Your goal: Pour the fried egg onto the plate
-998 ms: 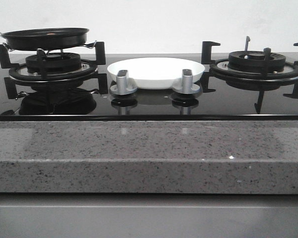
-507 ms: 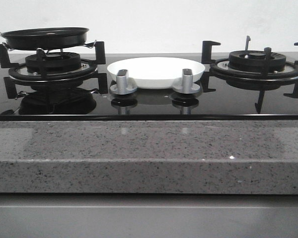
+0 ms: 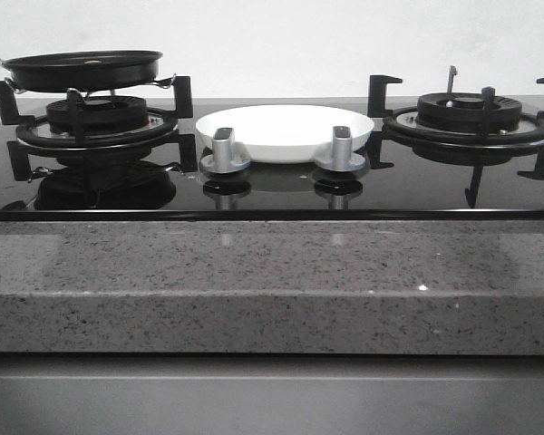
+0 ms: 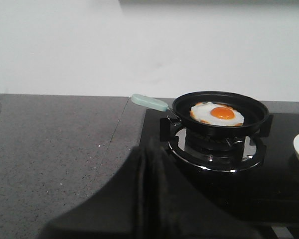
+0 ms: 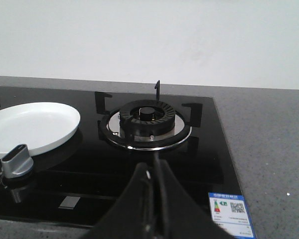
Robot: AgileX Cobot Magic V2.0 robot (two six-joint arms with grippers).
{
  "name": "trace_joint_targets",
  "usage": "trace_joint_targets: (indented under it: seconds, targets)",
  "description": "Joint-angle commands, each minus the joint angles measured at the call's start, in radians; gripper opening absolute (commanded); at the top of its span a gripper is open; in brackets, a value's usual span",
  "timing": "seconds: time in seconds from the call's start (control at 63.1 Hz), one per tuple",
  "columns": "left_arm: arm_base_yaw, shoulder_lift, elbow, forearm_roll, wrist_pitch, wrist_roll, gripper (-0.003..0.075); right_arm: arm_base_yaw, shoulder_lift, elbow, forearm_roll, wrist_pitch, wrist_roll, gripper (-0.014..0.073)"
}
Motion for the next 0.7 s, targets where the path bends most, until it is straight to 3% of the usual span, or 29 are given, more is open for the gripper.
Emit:
trace_joint_targets:
  seconds: [0.0, 0.158, 0.254, 0.364, 0.491, 0.57, 0.681]
  targets:
    - [-0.008, 0.102, -0.072, -0.008, -0.093, -0.010, -0.0020, -0.007, 0.132, -0.101, -0.009, -0.057, 0.002, -0.0060]
    - [-0.008, 0.180, -0.093, -0.008, -0.179, -0.010, -0.0011, -0.007, 0.275, -0.157, -0.009, -0.102, 0.002, -0.0055]
    - [-0.008, 0.190, -0.093, -0.008, -0.201, -0.010, 0.0076, -0.007, 0.308, -0.157, -0.009, -0.137, 0.002, 0.0001]
    - [-0.008, 0.191, -0.093, -0.008, -0.201, -0.010, 0.0336, -0.007, 0.321, -0.157, -0.009, -0.145, 0.002, 0.0218]
    - [-0.008, 0.191, -0.093, -0.008, -0.201, -0.010, 0.0627, -0.007, 0.321, -0.157, -0.009, -0.145, 0.002, 0.0554]
    - [-0.008, 0.191, -0.093, -0.008, -0.201, -0.010, 0.0689, -0.007, 0.321, -0.157, -0.009, -0.142, 0.002, 0.0647]
    - [-0.008, 0.191, -0.093, -0.008, -0.201, -0.010, 0.0689, -0.007, 0.321, -0.157, -0.009, -0.151, 0.002, 0.0650]
